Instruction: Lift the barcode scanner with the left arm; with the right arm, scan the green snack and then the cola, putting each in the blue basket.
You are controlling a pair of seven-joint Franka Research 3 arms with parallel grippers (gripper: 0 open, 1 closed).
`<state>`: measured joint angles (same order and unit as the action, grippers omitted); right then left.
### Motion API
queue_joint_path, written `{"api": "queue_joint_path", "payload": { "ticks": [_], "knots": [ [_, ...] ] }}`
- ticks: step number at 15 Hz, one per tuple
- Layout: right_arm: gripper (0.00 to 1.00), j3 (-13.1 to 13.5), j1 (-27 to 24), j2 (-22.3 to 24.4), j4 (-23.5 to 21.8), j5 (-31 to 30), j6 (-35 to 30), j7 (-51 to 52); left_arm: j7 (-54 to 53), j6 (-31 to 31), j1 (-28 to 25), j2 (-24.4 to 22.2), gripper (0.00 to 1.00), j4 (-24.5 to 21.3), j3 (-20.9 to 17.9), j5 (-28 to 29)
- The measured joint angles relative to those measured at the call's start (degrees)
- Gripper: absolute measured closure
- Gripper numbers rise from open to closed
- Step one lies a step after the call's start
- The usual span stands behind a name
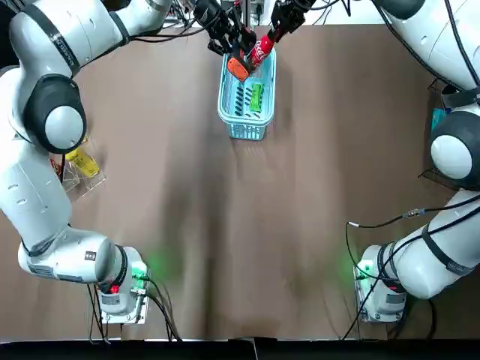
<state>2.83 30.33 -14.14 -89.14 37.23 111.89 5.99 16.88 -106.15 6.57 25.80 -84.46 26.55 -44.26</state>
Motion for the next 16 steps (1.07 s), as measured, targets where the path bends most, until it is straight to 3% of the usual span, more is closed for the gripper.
{"api": "queue_joint_path", "payload": {
  "ticks": [3, 10, 13, 16],
  "knots": [
    [0.67, 0.03, 0.0, -0.84, -0.19, -0.03, 0.01, -0.72, 0.05, 1.17, -0.19, 0.0, 0.63, 0.01, 0.0, 0.0],
    [0.67, 0.02, 0.79, -9.67, -0.39, -0.03, 5.14, -3.63, 3.63, 1.38, -1.1, -0.09, 0.63, 0.2, -0.74, 1.23],
    [0.67, 0.03, 2.42, -11.3, -0.3, -1.71, 7.43, -8.04, 6.62, 1.56, -3.35, -0.11, 0.63, 0.33, -2.04, 8.57],
    [0.67, 0.03, 3.93, -13.03, 0.14, -7.42, 7.49, -13.61, 10.53, 1.82, -4.41, -0.08, 0.63, 0.29, -3.38, 19.79]
  ]
}}
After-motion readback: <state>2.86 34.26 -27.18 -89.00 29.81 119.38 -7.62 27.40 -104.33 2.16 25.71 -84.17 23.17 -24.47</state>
